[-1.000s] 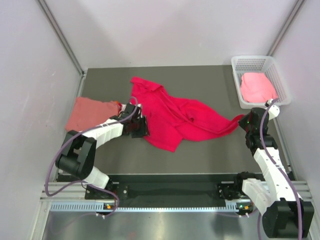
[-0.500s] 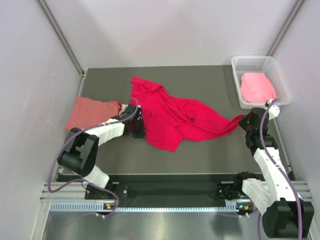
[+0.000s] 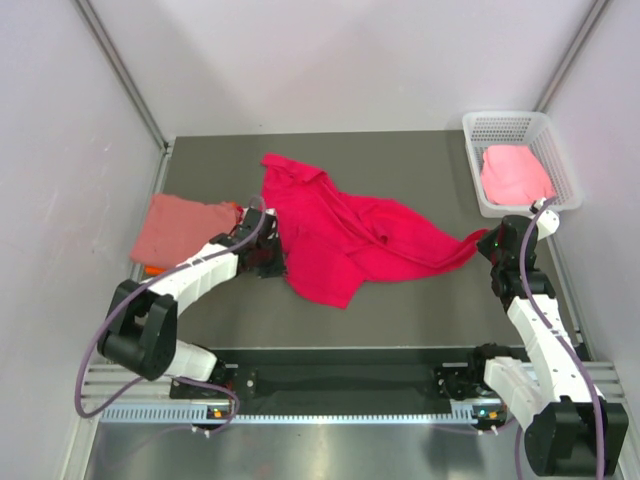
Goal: Fold and stack the t-shirts
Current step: Flatten the tshirt out
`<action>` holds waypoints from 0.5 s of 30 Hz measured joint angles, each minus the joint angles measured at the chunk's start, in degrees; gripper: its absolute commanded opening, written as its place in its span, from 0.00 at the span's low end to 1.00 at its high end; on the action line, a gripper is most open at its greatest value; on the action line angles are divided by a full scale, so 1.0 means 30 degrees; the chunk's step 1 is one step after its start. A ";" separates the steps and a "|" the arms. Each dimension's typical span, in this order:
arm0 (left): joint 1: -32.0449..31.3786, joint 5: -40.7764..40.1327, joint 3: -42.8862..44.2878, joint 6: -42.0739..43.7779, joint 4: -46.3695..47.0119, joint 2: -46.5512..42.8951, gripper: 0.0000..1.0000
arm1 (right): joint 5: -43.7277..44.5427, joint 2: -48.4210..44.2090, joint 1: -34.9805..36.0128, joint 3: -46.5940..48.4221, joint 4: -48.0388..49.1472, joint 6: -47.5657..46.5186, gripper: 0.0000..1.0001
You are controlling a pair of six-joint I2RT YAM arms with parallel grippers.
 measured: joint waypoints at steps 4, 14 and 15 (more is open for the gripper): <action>0.0000 0.0204 -0.0022 -0.0182 -0.0809 -0.1260 0.00 | 0.0000 -0.0022 0.0000 0.0000 -0.0007 0.0000 0.00; 0.0976 0.2390 0.0291 -0.0175 -0.1464 -0.1698 0.00 | -0.0852 0.1056 0.0000 0.0087 0.0291 -0.0168 0.00; 0.1377 0.2645 0.0619 -0.0168 -0.1479 -0.1406 0.00 | -0.1173 0.1603 0.0000 0.0109 0.0510 -0.0160 0.00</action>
